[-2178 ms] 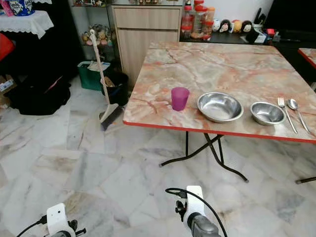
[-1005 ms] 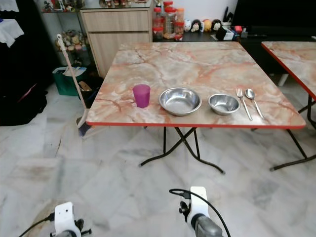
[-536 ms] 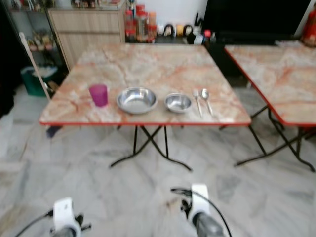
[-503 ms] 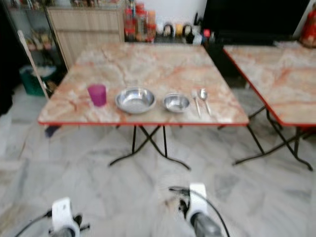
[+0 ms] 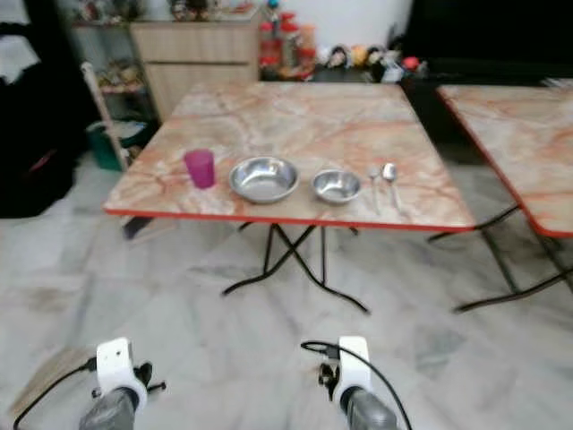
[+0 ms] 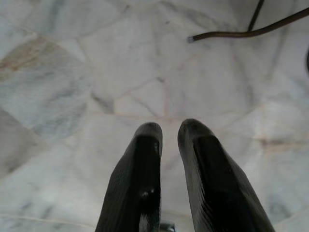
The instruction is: Setting the table
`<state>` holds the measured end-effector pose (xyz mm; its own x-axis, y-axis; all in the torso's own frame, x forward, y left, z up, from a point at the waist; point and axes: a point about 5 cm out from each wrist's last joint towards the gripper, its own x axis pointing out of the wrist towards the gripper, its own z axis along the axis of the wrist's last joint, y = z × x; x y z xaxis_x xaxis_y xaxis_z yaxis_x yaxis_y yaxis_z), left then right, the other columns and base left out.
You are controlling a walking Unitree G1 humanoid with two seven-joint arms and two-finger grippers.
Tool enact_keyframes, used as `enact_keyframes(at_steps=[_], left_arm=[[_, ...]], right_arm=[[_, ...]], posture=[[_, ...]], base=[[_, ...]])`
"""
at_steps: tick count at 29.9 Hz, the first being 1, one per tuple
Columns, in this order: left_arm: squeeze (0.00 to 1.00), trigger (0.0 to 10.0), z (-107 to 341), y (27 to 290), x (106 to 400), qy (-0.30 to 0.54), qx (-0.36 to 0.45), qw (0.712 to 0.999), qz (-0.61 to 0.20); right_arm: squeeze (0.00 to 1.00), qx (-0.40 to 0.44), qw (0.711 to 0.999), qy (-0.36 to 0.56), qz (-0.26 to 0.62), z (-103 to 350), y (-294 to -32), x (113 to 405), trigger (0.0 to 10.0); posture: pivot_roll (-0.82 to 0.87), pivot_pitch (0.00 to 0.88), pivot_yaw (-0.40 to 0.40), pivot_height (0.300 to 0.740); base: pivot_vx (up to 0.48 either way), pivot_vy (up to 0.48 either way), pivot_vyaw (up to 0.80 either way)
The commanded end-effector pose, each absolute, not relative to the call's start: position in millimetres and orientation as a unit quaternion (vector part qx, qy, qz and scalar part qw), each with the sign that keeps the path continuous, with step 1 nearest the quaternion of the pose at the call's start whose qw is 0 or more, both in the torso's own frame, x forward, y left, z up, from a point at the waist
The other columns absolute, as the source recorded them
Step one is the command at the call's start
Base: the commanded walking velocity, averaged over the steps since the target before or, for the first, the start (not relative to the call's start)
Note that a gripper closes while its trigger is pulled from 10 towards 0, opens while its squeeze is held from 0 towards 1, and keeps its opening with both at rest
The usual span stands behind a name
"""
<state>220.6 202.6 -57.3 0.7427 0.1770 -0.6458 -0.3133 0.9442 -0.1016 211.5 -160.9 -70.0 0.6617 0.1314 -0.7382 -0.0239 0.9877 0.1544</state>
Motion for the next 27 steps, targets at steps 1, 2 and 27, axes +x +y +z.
enact_keyframes(at_steps=[1,2,27], left_arm=[[0.00,10.0,-56.9,203.4,221.3,0.334,-0.101,0.928,0.131],[0.00,10.0,-57.1,203.3,221.1,0.335,-0.101,0.928,0.130],[0.00,10.0,-62.2,205.0,212.8,0.350,-0.101,0.923,0.128]], right_arm=[[0.00,0.072,0.911,0.405,0.036,-67.8,-160.7,215.5,10.0],[0.00,0.072,0.911,0.405,0.036,-68.0,-160.8,215.3,10.0],[0.00,0.069,0.909,0.409,0.037,-70.5,-158.9,211.1,10.0]], posture=[[-0.06,0.000,-0.012,0.740],[-0.06,0.000,-0.012,0.740],[-0.06,0.000,-0.007,0.740]], base=[[0.296,0.000,-0.74],[0.296,0.000,-0.74],[0.212,0.010,0.00]])
